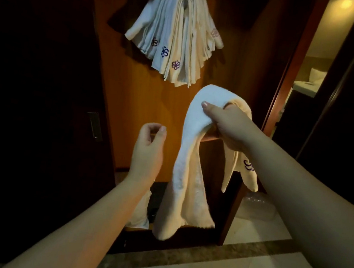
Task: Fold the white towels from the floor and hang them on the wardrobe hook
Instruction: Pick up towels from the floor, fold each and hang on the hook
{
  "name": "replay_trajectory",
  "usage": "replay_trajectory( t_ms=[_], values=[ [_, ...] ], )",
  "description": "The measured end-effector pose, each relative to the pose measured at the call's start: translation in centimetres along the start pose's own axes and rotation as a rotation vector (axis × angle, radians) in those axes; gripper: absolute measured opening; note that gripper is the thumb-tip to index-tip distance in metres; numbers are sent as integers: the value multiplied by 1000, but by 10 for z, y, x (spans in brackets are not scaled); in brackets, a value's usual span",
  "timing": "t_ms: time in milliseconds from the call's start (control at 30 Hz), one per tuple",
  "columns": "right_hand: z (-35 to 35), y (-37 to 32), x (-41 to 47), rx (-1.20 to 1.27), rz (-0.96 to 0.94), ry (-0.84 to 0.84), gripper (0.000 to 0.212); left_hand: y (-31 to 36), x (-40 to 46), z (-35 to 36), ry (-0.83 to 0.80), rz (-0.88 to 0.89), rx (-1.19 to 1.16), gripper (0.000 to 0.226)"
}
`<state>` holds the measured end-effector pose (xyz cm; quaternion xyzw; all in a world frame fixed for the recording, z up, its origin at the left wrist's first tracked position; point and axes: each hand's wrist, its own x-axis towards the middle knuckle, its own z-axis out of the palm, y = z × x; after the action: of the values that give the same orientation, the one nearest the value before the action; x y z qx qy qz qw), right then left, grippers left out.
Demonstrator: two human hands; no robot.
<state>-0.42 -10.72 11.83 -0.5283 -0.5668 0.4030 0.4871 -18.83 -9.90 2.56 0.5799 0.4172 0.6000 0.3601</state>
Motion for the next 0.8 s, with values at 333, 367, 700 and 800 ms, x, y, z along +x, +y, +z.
replay_trajectory(
  t_ms=[333, 367, 700, 800],
  values=[
    [10, -44, 3, -91, -89, 46, 25, 17, 7, 7, -198, 156, 298, 50],
    [10, -47, 2, -77, -99, 51, 24, 17, 8, 6, -217, 158, 306, 51],
    [15, -64, 0, -35, -95, 127, 14, 25, -2, 9, -161, 364, 500, 60],
    [17, -66, -1, -30, -93, 143, 16, 19, 1, 13, -106, 357, 559, 61]
  ],
)
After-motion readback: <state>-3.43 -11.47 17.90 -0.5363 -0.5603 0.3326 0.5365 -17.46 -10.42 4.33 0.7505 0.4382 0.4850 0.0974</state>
